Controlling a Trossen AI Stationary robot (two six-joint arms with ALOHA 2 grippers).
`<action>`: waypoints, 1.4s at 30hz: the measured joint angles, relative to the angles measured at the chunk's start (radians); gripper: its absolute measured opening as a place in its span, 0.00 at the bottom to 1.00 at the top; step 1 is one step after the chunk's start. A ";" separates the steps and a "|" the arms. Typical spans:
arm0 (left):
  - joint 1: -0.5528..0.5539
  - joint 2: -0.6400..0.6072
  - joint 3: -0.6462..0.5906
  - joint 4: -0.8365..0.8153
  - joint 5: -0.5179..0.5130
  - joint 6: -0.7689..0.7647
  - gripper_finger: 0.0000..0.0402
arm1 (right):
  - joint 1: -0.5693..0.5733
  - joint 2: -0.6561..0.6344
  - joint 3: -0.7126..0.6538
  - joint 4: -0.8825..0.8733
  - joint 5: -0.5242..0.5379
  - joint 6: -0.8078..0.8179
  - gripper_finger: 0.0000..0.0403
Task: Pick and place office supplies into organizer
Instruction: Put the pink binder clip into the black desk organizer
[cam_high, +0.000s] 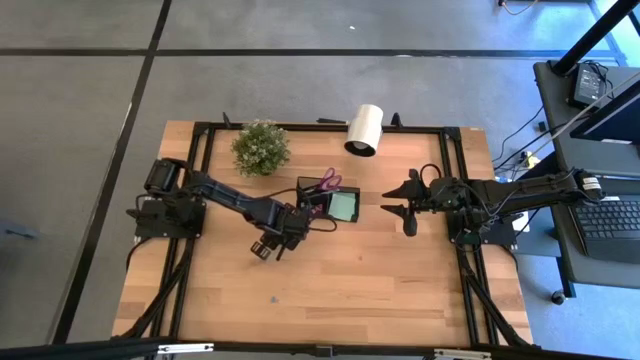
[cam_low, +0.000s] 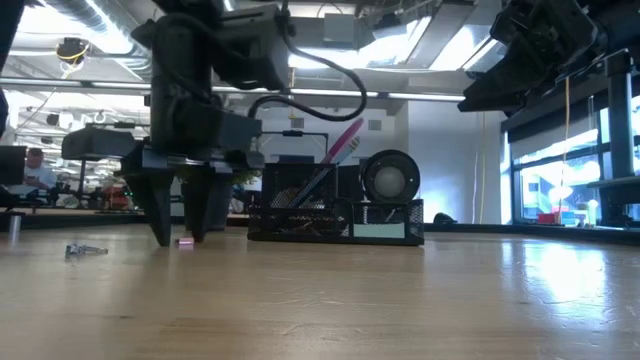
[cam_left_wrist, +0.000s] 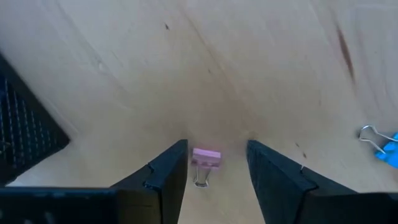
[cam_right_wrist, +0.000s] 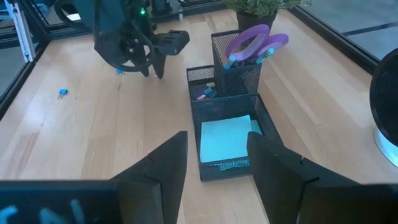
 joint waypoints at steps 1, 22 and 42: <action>0.001 0.008 0.000 -0.002 0.004 0.003 0.41 | 0.000 0.000 0.000 0.000 0.000 0.000 0.42; 0.001 0.016 0.001 -0.015 0.009 0.065 0.25 | 0.000 0.000 0.000 -0.007 0.000 0.000 0.42; -0.033 0.016 0.002 -0.064 -0.011 0.234 0.35 | 0.000 0.000 0.000 -0.007 0.000 0.003 0.42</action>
